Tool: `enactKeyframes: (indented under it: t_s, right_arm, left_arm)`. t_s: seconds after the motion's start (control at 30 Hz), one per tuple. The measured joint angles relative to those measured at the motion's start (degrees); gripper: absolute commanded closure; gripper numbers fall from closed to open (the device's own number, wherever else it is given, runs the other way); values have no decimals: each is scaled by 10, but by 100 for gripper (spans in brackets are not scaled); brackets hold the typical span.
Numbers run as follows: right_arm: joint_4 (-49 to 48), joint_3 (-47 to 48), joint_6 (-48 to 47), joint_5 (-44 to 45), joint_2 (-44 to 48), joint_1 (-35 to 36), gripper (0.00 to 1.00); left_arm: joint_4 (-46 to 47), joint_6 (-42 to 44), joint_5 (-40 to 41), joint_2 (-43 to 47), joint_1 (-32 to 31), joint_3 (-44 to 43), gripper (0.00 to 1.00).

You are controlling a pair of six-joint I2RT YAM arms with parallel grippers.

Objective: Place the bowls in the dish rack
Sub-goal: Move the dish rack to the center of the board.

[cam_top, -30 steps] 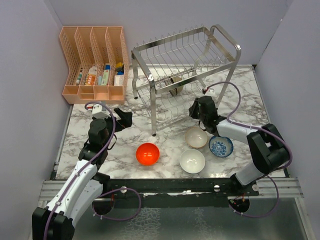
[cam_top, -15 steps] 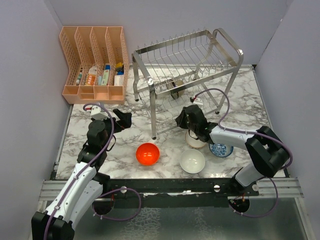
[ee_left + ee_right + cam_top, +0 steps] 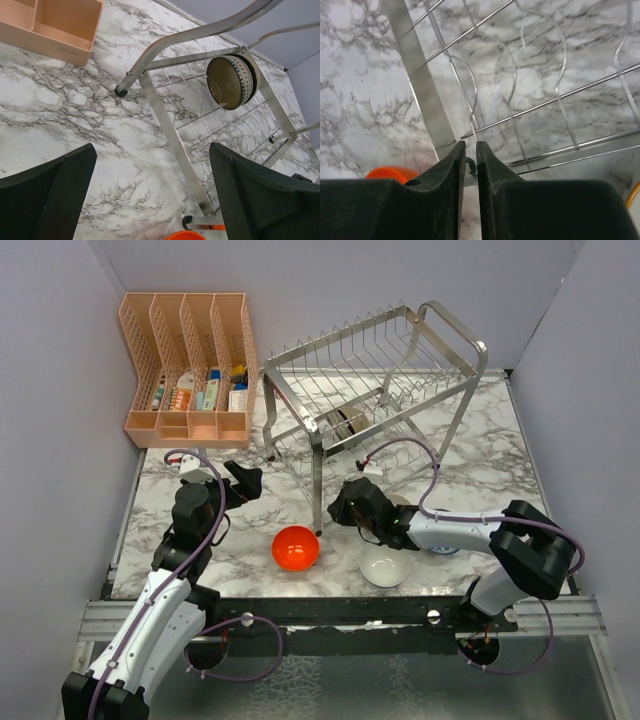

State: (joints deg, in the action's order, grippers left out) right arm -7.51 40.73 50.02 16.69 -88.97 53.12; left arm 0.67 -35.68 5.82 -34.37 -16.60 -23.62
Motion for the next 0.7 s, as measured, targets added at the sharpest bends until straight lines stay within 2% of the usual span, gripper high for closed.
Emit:
enactKeyframes:
  t_s: [0.27,0.53,0.7]
  right_arm:
    - [46,-1,49,38,3,79,83]
    - [112,62,62,122,-48,143,82]
    - [137,81,66,142,-61,160,80]
  left_arm:
    - [-6,0,0,7,0,0,1]
    - [-19,0,0,17,0,0,1]
    - [-23,0,0,18,0,0,1]
